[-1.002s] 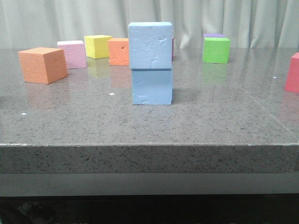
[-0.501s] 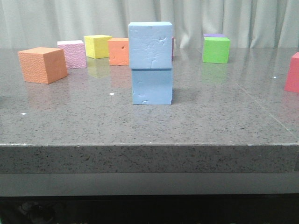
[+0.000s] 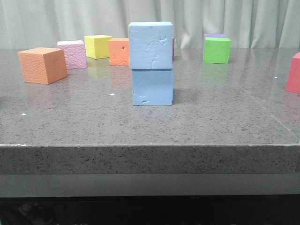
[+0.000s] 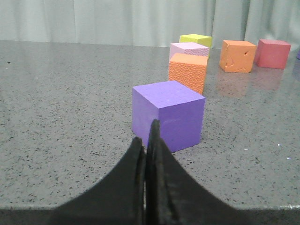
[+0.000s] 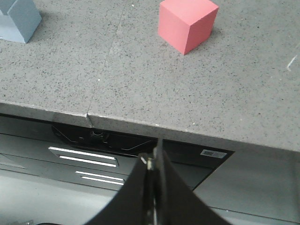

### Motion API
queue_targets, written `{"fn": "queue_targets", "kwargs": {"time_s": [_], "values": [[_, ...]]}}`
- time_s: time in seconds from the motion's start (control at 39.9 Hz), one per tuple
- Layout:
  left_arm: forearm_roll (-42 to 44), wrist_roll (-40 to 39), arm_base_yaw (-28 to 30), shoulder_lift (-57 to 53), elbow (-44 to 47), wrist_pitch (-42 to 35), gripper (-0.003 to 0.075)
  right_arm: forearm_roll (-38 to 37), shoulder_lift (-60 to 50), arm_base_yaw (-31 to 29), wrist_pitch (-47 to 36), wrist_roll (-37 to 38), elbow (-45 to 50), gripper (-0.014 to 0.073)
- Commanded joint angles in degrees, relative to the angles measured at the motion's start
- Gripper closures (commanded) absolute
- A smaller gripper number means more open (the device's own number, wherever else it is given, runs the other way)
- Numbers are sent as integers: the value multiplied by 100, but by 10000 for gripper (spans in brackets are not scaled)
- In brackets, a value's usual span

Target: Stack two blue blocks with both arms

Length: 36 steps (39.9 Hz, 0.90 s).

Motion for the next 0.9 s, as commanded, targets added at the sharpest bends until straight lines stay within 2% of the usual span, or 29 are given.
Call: {"fn": "queue_targets", "kwargs": {"time_s": [0.0, 0.08, 0.18, 0.33, 0.43, 0.68, 0.88], "values": [[-10, 0, -45, -132, 200, -461, 738, -140, 68, -26, -355, -8, -121, 663], [-10, 0, -45, -132, 200, -461, 738, -364, -21, -97, -417, -14, -49, 663], [-10, 0, -45, -132, 200, -461, 738, -346, -248, -560, -947, -123, 302, 657], [-10, 0, -45, -132, 200, -461, 738, 784, -730, -1473, -2767, -1157, 1281, 657], [-10, 0, -45, -132, 200, -461, 738, 1373, -1016, -1900, -3658, -1237, 2005, 657], [-10, 0, -45, -132, 200, -461, 738, 1463, -2107, -2309, -6135, -1237, 3799, 662], [-10, 0, -45, -132, 200, -461, 738, 1463, -2202, -2307, -7281, -1237, 4773, 662]]}}
